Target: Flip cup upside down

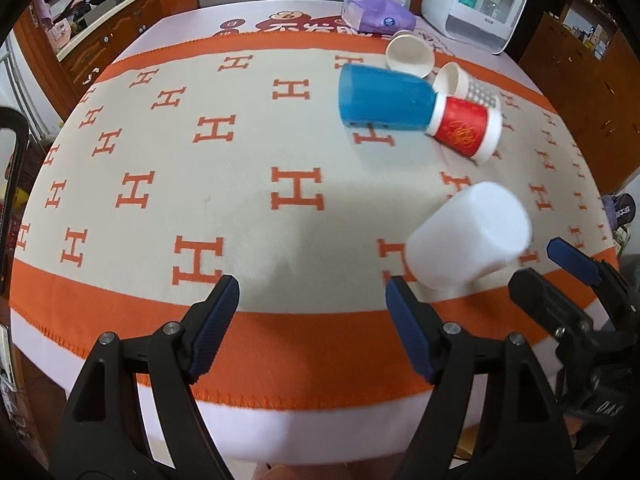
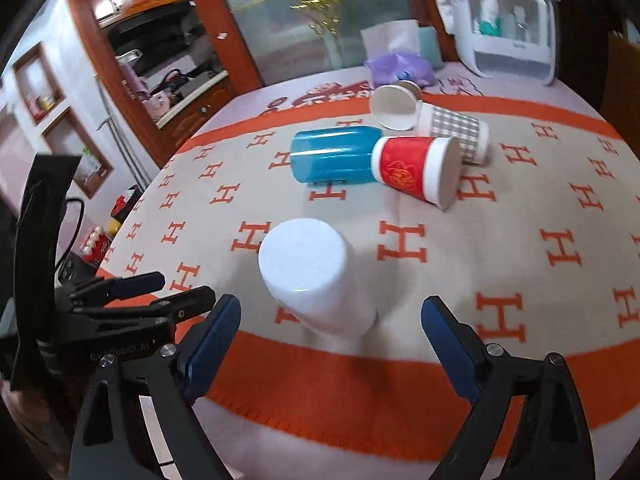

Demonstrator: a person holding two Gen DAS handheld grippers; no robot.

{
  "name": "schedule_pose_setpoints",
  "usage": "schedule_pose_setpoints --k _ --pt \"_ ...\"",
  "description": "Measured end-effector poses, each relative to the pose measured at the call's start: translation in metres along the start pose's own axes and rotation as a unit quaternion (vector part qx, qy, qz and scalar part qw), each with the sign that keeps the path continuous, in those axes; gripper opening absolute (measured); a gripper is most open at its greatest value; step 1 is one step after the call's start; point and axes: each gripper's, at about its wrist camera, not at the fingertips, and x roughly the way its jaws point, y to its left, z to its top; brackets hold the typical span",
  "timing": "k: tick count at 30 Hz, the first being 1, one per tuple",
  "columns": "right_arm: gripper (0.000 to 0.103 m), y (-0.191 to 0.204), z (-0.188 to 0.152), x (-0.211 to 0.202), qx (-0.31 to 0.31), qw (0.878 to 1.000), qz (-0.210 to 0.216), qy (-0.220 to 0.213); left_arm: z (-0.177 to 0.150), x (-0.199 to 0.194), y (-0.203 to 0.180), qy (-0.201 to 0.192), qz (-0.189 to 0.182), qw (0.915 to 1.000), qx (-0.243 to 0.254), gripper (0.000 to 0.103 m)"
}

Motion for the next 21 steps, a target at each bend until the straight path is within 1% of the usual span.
schedule_pose_setpoints --k 3,6,9,13,17,21 --pt "0.093 0.0 0.014 -0.024 0.01 1.0 -0.006 0.007 0.007 -0.019 -0.007 -0.006 -0.002 0.9999 0.012 0.073" --pt "0.093 0.004 0.031 -0.052 0.006 1.0 -0.016 0.002 0.019 -0.043 -0.014 -0.015 -0.005 0.9997 0.02 0.073" --pt "0.093 0.011 0.048 -0.081 -0.006 0.999 -0.035 -0.007 0.03 -0.07 -0.022 -0.036 -0.018 0.999 0.018 0.074" --pt "0.093 0.016 0.067 -0.113 0.005 0.999 -0.043 -0.016 0.041 -0.101 -0.034 -0.066 -0.021 0.9974 0.023 0.074" --pt "0.093 0.017 0.08 -0.143 0.023 0.998 -0.048 -0.026 0.048 -0.128 -0.047 -0.095 -0.015 0.9949 0.031 0.074" --pt "0.094 0.018 0.085 -0.168 0.029 0.996 -0.068 -0.045 0.049 -0.146 -0.063 -0.114 -0.001 0.9926 0.042 0.074"
